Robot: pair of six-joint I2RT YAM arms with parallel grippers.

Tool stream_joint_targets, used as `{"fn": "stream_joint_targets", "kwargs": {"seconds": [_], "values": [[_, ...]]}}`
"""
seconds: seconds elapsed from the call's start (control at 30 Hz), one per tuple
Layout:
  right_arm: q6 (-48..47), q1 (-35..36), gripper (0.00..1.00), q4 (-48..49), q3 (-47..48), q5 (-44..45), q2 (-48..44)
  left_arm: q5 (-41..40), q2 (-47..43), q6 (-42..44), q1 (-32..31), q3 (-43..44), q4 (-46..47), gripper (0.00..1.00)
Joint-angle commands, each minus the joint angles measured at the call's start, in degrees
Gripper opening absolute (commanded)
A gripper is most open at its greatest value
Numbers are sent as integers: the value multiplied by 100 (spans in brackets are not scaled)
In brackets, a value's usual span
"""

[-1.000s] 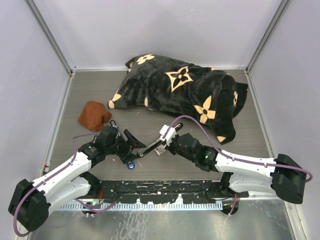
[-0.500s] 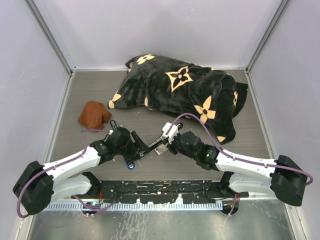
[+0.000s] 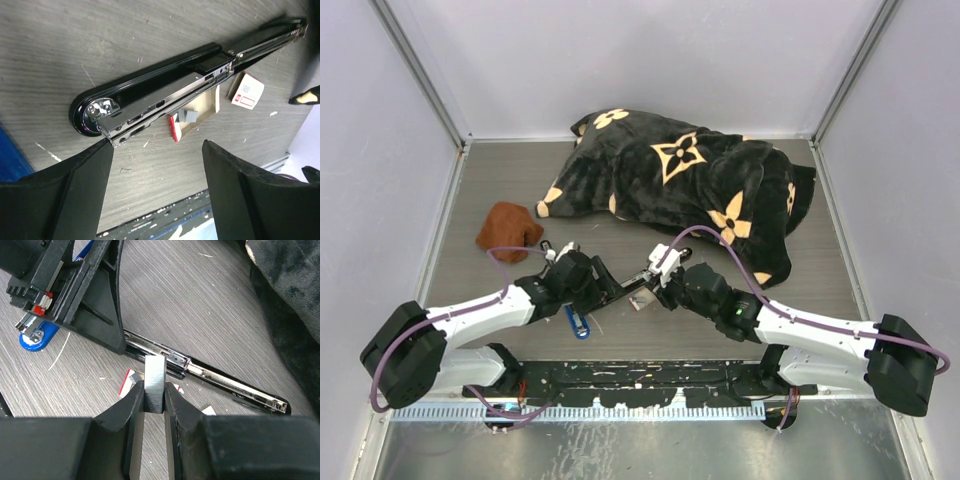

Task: Load the staples into the stapler
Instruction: Adjust the stapler at the center of the board.

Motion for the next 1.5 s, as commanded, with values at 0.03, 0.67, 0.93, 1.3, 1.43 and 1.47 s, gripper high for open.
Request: {"fn": "stream_joint_targets", "kwargs": {"seconds": [0.03, 0.67, 0.93, 1.3, 1.43, 1.47], "values": [[77, -38, 19, 6, 67, -35, -217, -681, -137, 535, 97, 253, 290, 74], [-142, -560, 19, -380, 643, -827, 506, 399, 1310, 1765, 1415, 933, 1582, 74], [-560, -1222, 19, -500, 1635, -1744, 1649, 1412, 2173, 2161, 1733, 1470, 2201, 71], [-929, -1369, 19, -1877, 3608, -1718, 3570, 542, 2160, 3637, 1837, 2239, 723, 60], [-691, -1490, 19, -2228, 4031, -1826, 3938, 397, 2094, 3387, 2057, 2054, 908, 55], [-653, -1507, 19, -2319, 4127, -1827, 4004, 392, 2070, 3390, 2078, 2012, 978, 55]]}}
